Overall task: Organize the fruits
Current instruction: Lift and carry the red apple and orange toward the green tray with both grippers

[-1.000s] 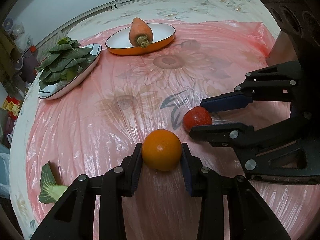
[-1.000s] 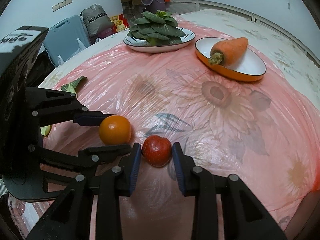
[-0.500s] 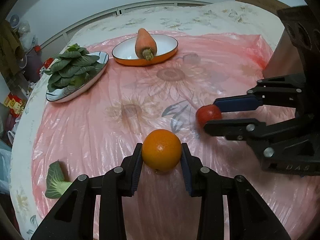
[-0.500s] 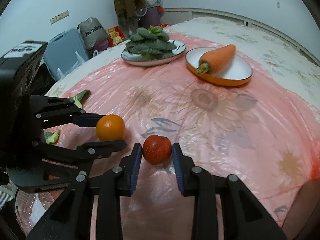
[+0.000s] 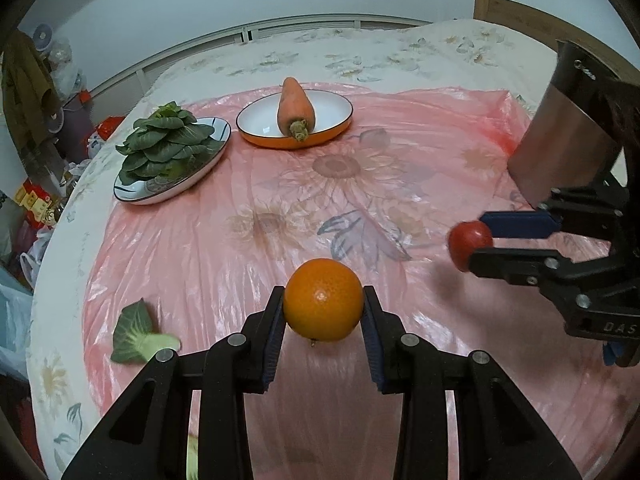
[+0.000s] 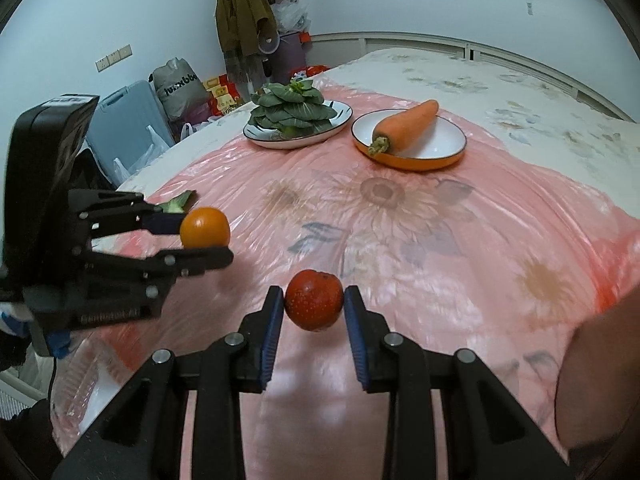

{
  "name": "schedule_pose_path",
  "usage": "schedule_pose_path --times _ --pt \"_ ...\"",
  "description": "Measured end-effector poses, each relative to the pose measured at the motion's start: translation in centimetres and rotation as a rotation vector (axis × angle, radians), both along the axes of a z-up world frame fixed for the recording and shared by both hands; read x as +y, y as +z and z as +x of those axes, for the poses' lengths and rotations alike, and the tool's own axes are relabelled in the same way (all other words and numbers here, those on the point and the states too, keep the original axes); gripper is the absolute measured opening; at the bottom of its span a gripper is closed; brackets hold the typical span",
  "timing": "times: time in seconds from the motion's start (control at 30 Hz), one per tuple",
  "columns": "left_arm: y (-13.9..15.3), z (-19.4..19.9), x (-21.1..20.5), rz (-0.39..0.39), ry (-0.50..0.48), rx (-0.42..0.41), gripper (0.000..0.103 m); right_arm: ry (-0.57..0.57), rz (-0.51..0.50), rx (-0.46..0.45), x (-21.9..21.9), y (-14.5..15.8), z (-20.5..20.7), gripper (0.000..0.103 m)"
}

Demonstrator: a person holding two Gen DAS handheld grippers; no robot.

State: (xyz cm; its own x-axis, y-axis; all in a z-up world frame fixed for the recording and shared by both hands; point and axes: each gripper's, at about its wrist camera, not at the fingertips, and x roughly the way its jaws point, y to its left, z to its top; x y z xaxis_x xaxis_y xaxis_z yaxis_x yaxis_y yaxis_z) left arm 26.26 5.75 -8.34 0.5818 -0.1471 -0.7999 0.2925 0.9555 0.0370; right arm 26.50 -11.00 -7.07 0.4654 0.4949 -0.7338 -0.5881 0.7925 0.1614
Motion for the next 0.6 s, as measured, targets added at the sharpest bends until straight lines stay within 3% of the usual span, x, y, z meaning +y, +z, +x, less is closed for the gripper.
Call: schedule_pose_path --times 0.37,0.6 --pt "1.7 -4.8 -3.4 -0.021 0.029 -0.007 0.031 -0.056 0.017 -0.001 -5.4 1.6 -7.3 0.051" --pt "3.2 -8.7 -7.8 -0.021 -0.028 -0.018 0.031 -0.111 0.026 -0.002 -9.5 2.4 -11.5 0.051"
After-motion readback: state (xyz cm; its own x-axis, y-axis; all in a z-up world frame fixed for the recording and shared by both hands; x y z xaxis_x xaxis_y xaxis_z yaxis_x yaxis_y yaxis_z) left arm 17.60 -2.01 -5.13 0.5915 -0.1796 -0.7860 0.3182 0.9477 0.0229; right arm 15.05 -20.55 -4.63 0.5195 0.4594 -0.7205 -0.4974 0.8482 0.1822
